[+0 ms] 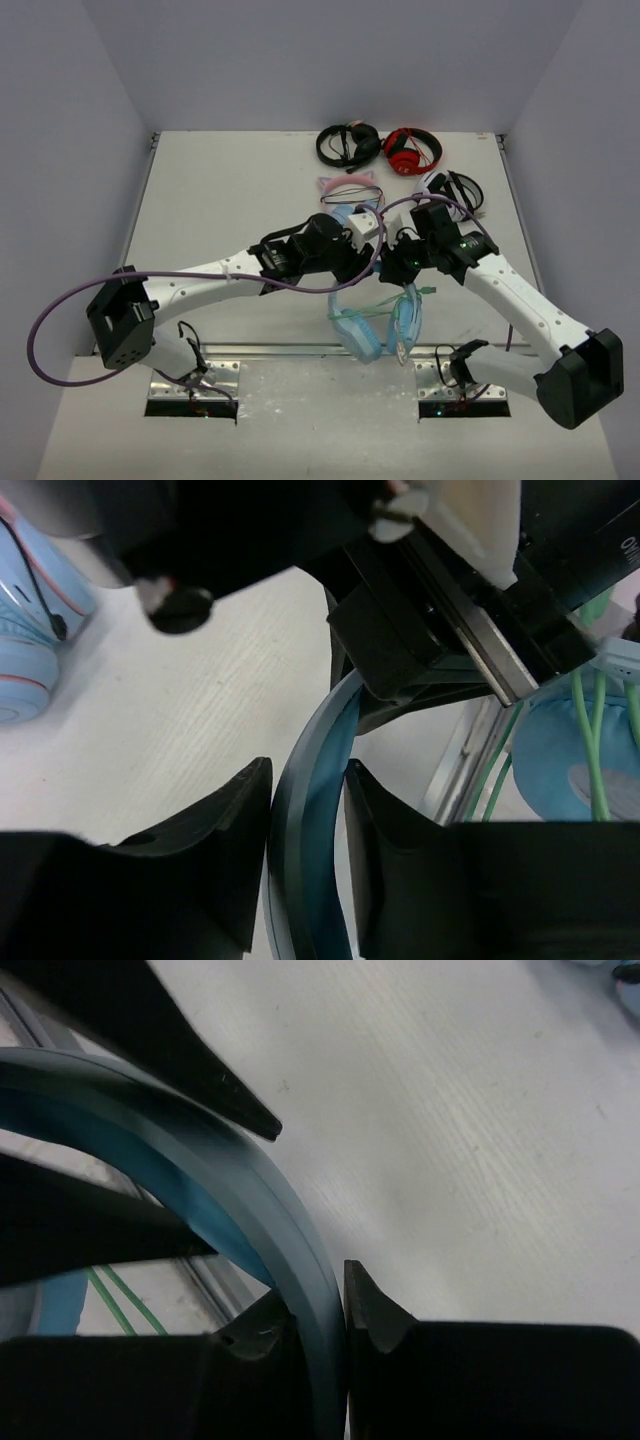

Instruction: Wrap the headphones

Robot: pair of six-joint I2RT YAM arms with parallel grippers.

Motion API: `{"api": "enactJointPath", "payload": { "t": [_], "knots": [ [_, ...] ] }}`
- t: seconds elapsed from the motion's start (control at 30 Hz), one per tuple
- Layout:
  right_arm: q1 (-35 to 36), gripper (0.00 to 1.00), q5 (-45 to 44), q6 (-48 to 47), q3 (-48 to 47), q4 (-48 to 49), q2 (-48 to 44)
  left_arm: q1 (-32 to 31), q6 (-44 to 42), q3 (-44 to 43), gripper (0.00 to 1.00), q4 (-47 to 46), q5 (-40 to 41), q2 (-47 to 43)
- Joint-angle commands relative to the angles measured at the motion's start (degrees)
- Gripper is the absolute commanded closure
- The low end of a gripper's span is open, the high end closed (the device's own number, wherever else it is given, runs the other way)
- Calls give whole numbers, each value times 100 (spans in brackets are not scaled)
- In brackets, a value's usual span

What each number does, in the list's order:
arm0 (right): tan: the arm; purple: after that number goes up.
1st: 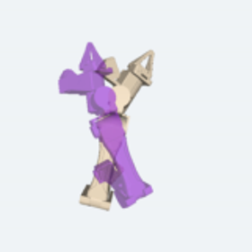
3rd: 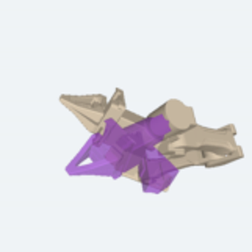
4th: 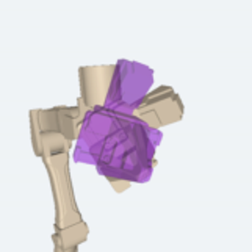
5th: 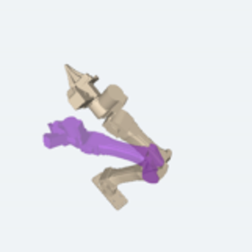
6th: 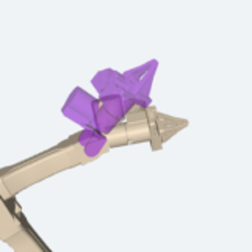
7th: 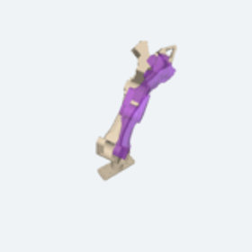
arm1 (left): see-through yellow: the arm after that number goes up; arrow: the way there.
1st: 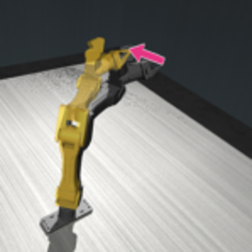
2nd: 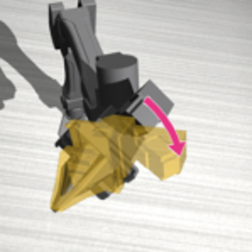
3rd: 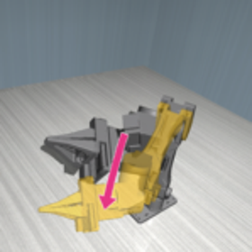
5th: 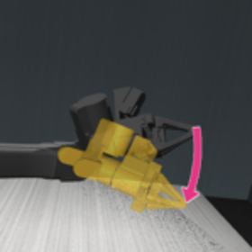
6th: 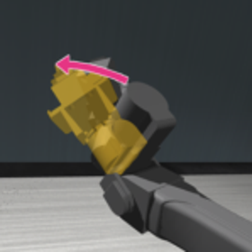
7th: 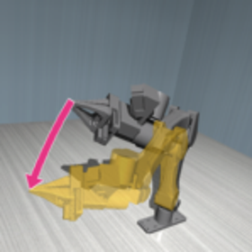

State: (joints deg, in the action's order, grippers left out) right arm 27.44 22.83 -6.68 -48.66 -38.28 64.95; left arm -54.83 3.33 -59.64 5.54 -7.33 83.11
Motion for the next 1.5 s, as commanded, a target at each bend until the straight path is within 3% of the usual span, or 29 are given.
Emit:
{"api": "enactJointPath", "payload": {
  "t": [0.0, 0.1, 0.13, 0.2, 0.23, 0.27, 0.43, 0.5, 0.7, 0.87, 0.9, 1.3, 1.47],
  "knots": [
    [42, 99, 477, -1046, 67, 576, -307, -28, 510, -127, 60, -607, 583, -216],
    [42, 99, 292, -1405, -46, 497, -281, -28, 747, -224, 44, -589, 707, -216],
    [42, 99, 83, -1520, -55, 523, -272, -19, 861, -285, 34, -563, 916, -225],
    [33, 99, -199, -1739, -99, 550, -202, -19, 1037, -390, 26, -186, 1435, -278],
    [25, 99, -470, -1914, -117, 559, -158, -19, 1177, -452, 19, 24, 1619, -330],
    [24, 99, -568, -2003, -160, 515, -97, -10, 1222, -478, 0, 122, 1899, -470],
    [-544, 99, -552, -2250, -415, 365, 615, 69, 2170, -865, 0, 1623, 3104, -1015],
    [-809, 99, -446, -2259, -503, 365, 895, 69, 2416, -717, 0, 2071, 3220, -1506],
    [-1864, 99, -666, -2118, -661, 743, 1484, 69, 2576, 766, 0, 2530, 2836, -3440],
    [-2374, 99, -824, -2724, -1232, 577, 2065, -71, 2558, 1682, 0, 2576, 2816, -4785],
    [-2532, 99, -693, -2890, -1425, 437, 2266, -185, 2463, 1683, 0, 2479, 2512, -5056],
    [-3464, 99, 185, -3806, -1085, 926, 2725, -642, 2585, 1789, 0, 2549, 2746, -5797],
    [-3587, 96, -225, -3781, -776, 1472, 2988, -705, 2567, 1842, 0, 2461, 2623, -6017]
  ]
}}
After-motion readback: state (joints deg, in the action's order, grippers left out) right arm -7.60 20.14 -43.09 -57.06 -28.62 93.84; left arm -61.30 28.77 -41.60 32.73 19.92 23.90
